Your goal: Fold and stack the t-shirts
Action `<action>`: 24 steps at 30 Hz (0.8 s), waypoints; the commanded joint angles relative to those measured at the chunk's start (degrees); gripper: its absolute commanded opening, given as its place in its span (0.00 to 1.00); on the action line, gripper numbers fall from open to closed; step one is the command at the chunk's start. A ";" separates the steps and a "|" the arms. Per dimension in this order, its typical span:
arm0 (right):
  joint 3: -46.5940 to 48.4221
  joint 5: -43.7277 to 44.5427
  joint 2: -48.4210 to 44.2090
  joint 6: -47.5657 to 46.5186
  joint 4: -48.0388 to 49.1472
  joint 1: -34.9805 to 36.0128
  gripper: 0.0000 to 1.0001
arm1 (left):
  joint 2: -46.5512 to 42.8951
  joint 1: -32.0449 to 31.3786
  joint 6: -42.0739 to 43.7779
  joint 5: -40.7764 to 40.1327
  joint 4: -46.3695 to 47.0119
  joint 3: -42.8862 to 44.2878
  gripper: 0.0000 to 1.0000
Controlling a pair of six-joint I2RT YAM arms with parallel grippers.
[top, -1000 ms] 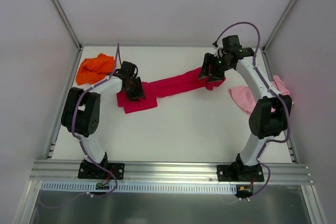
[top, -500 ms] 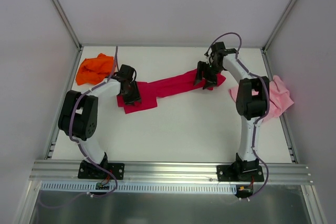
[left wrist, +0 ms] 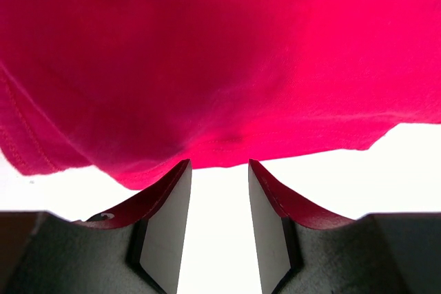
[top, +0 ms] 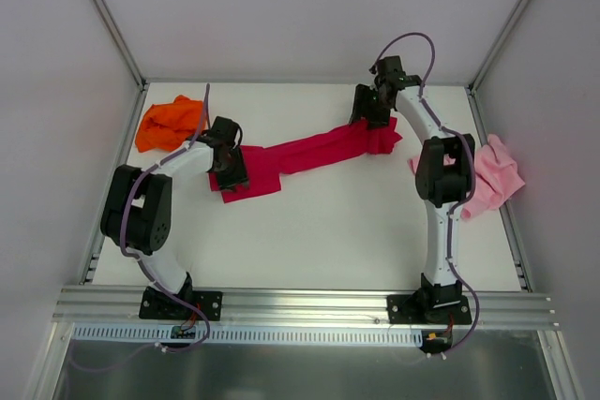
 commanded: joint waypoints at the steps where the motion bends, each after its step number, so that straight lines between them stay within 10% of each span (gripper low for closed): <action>1: -1.23 9.47 -4.59 -0.66 7.16 -0.03 0.63 | -3.27 0.03 1.39 -1.87 -2.38 -0.19 0.39; 11: -5.00 37.52 -8.46 -11.29 8.48 0.76 0.61 | -3.62 0.03 1.21 -2.40 -2.82 0.08 0.39; 24: -8.60 30.09 -16.18 -13.32 4.99 2.08 0.71 | -3.27 -0.05 1.56 -0.55 -1.42 -0.27 0.39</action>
